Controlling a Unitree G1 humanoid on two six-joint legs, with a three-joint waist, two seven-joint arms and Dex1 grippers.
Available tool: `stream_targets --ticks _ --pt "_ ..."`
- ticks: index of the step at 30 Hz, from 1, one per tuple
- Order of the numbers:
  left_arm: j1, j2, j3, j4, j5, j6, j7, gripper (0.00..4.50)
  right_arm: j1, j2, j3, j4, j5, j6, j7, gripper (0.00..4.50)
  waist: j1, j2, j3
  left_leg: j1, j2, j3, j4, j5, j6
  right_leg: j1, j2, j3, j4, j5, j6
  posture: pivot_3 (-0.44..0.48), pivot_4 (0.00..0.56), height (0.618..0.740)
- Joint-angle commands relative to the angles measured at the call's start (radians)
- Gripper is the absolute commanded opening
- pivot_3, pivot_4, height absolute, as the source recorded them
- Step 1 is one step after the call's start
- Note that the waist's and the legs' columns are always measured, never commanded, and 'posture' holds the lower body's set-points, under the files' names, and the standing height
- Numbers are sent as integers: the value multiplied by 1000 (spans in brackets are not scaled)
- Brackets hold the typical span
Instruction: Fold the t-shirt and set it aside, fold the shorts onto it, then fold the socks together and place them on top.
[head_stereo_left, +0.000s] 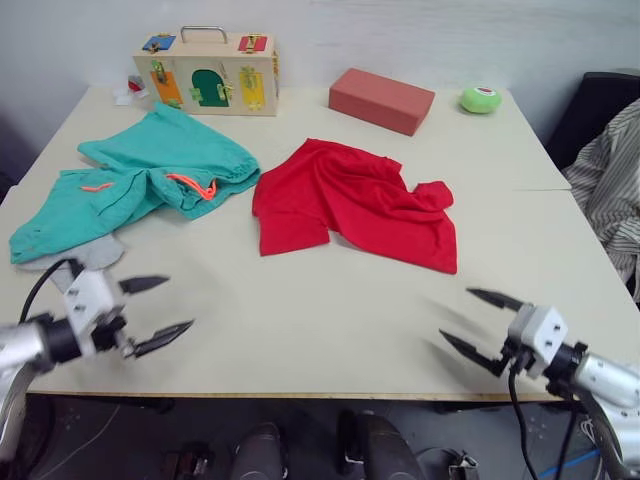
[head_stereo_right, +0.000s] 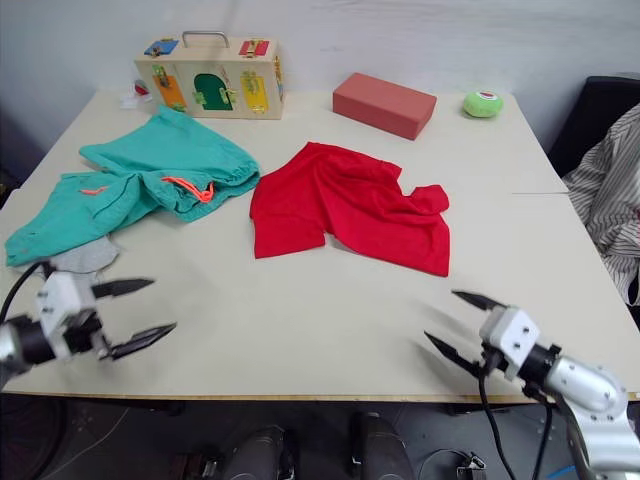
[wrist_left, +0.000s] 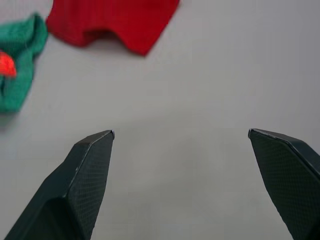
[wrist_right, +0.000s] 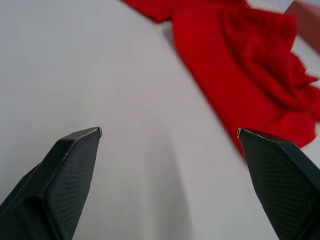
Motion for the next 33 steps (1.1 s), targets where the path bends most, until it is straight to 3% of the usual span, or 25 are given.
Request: stream_targets --ticks 1,6,15,16,19,29,31,33 --pt "-163 -14 -151 56 116 26 40 4500 -79 -39 17 -10 -37 92 -24 4455 -2 0 0 0 0 1 0 0 0 -1 0 1 1 0 0 0 150 740" --pt "-486 -115 -386 313 358 -73 96 4500 -326 -49 149 173 -220 161 -71 4455 -5 0 0 -1 0 5 3 3 -7 -4 3 3 5 -1 -1 0 150 740" --pt "-718 -244 -522 614 486 -99 93 4500 -621 13 319 468 -346 234 -31 4455 -9 -1 0 -1 3 14 11 4 -9 -10 7 11 14 -2 -1 0 150 740" --pt "-737 -256 -528 646 498 -100 97 4500 -646 19 331 495 -352 237 -20 4290 -10 -1 -1 -1 3 14 12 4 -9 -10 7 11 15 -2 -1 0 150 740" --pt "-772 -273 -546 726 533 -104 102 3898 -698 34 352 545 -353 245 14 3533 -15 -2 -1 1 3 14 14 4 -9 -8 6 13 18 -2 0 0 150 740" --pt "-801 -307 -537 810 521 -73 79 830 -717 40 345 570 -332 224 85 119 -24 -2 -2 2 3 14 15 4 -8 -8 4 13 22 -2 0 0 150 740" --pt "-775 -295 -515 764 484 -43 35 200 -702 32 341 547 -307 189 134 0 -25 -2 -2 2 3 14 15 4 -8 -8 4 13 22 -2 0 0 150 740" --pt "-721 -259 -487 673 412 -34 -73 47 -680 22 329 511 -271 138 185 0 -29 -2 -2 1 3 14 15 4 -8 -9 4 13 22 -2 0 0 150 740"
